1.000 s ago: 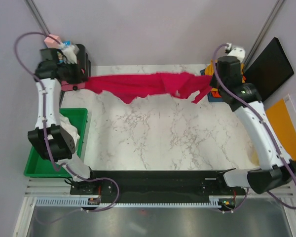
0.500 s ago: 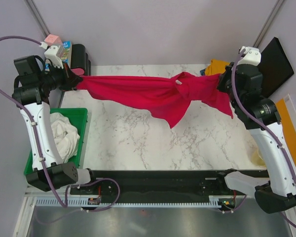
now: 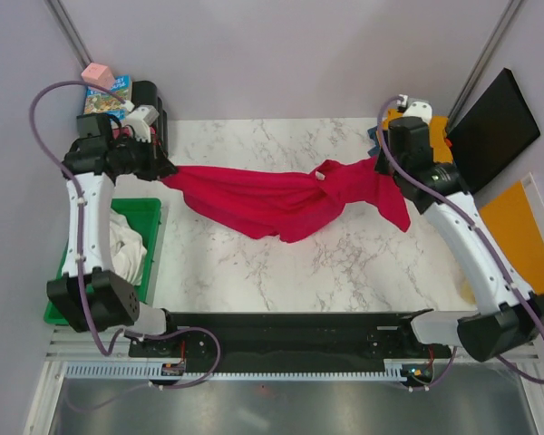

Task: Fold and stack the t-shirts
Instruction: Flatten out the tshirt

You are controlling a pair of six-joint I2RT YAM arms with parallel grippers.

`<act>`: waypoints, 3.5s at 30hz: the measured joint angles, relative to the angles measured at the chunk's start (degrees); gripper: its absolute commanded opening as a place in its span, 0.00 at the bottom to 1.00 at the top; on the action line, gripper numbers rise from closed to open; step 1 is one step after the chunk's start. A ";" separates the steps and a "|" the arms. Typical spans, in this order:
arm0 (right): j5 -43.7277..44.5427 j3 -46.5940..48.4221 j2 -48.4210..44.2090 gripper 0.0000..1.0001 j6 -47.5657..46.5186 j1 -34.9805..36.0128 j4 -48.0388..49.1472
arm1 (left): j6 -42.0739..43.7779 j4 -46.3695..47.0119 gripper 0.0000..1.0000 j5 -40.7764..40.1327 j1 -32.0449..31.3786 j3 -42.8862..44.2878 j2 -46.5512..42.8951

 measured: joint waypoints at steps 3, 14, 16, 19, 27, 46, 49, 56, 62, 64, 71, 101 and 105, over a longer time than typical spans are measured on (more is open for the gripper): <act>-1.14 -0.59 6.01 0.00 0.28 0.00 0.44 | 0.81 0.46 0.02 -3.28 -2.67 -2.89 6.40; 0.83 6.78 22.21 0.00 -0.22 -0.74 4.70 | 0.57 7.10 0.04 -13.07 -7.19 -0.28 20.48; 1.44 8.41 25.38 0.01 -0.26 -0.94 5.29 | 0.17 8.11 0.09 -14.67 -7.41 1.27 23.06; 2.27 11.50 30.12 0.23 -0.26 -1.09 5.81 | -0.35 9.44 0.23 -16.92 -7.89 3.45 26.10; 3.13 17.11 36.46 0.85 -1.22 -1.09 8.52 | -1.92 11.61 0.71 -21.14 -8.63 6.14 29.05; 0.74 -18.45 19.80 0.65 5.60 19.98 9.77 | -2.49 13.73 0.65 -17.55 -8.68 -9.40 13.99; 1.20 -21.57 19.80 0.64 9.25 18.51 9.84 | -2.49 13.60 0.65 -17.38 -8.68 -11.67 12.94; 0.55 -22.51 22.21 0.63 14.51 15.61 16.13 | -2.49 13.53 0.64 -17.40 -8.68 -14.73 12.46; -0.26 -22.47 29.66 0.62 17.14 15.10 20.63 | -2.47 13.38 0.64 -17.38 -8.68 -15.78 10.91; -0.66 -22.73 30.47 0.62 18.36 14.19 21.97 | -2.47 13.33 0.64 -17.40 -8.68 -16.15 10.56; -0.61 -24.41 30.40 0.62 21.00 9.92 24.98 | -2.36 13.25 0.64 -17.44 -8.68 -17.64 9.38; -5.42 1.36 40.06 0.00 9.70 19.41 25.44 | -2.36 13.46 0.61 -17.31 -9.90 -23.45 9.35; -9.01 10.05 48.04 0.30 7.91 19.28 22.95 | -2.29 13.38 0.61 -17.35 -10.29 -25.05 9.35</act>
